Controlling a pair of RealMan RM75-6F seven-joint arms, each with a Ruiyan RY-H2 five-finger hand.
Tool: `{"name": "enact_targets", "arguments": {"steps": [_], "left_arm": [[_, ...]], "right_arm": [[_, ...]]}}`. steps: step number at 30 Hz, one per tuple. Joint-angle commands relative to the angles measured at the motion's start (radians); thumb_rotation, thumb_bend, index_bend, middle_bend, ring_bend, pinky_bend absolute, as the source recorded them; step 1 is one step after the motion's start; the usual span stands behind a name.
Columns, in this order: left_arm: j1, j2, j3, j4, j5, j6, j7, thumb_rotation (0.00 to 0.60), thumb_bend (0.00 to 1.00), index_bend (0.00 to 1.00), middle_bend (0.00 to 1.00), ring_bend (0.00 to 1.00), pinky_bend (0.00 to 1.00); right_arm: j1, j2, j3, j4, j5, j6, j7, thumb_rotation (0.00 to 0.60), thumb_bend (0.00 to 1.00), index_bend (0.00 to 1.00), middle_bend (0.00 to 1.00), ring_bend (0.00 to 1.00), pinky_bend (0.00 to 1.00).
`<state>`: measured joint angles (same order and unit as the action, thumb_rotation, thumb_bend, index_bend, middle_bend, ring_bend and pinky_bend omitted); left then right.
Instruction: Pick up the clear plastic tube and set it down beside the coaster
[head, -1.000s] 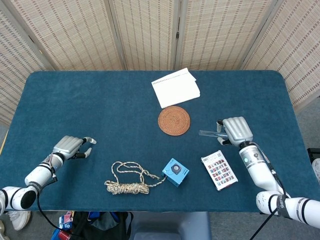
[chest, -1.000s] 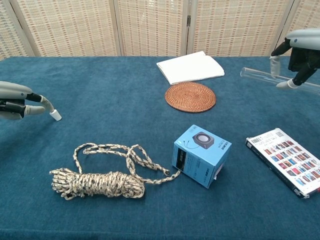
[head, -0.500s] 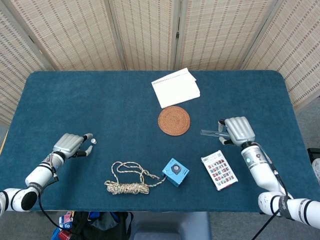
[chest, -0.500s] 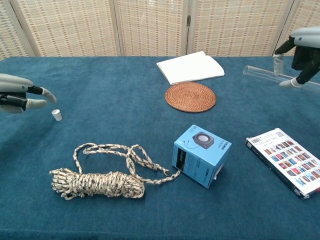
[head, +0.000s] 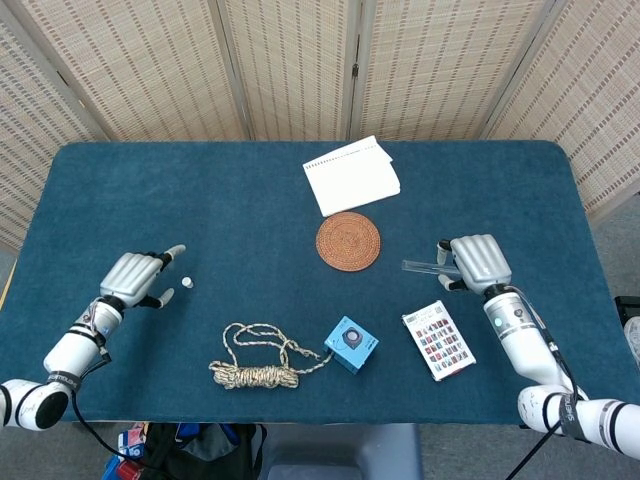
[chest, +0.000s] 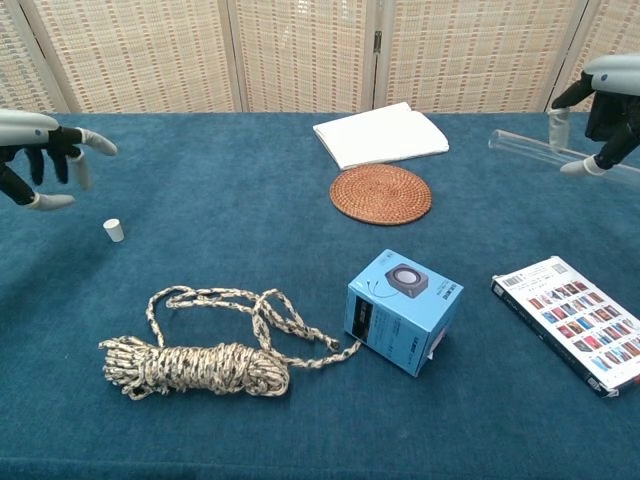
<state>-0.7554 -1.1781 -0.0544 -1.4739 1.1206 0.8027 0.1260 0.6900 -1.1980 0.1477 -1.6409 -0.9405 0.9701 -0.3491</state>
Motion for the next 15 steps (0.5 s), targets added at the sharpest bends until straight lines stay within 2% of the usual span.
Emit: {"name": "enact_targets", "arguments": {"steps": [1,7,15], "left_arm": [[0.008,-0.026,-0.007,0.035,0.043,0.017,-0.029,0.6,0.33,0.16,0.0,0.0,0.0],[0.009,-0.084,-0.01,0.115,0.09,0.029,-0.041,0.6,0.33,0.29,0.0,0.0,0.0],[-0.003,-0.152,-0.01,0.196,0.096,0.01,0.004,0.6,0.33,0.33,0.0,0.0,0.0]], "right_arm": [[-0.001,0.003,0.001,-0.002,0.001,-0.001,0.001,0.6,0.96,0.73,1.0,1.0,1.0],[-0.005,0.007,0.002,-0.004,0.001,-0.003,0.006,0.6,0.96,0.73,1.0,1.0,1.0],[-0.004,-0.001,0.002,0.008,0.0,-0.016,0.014,0.6,0.96,0.73,1.0,1.0,1.0]]}}
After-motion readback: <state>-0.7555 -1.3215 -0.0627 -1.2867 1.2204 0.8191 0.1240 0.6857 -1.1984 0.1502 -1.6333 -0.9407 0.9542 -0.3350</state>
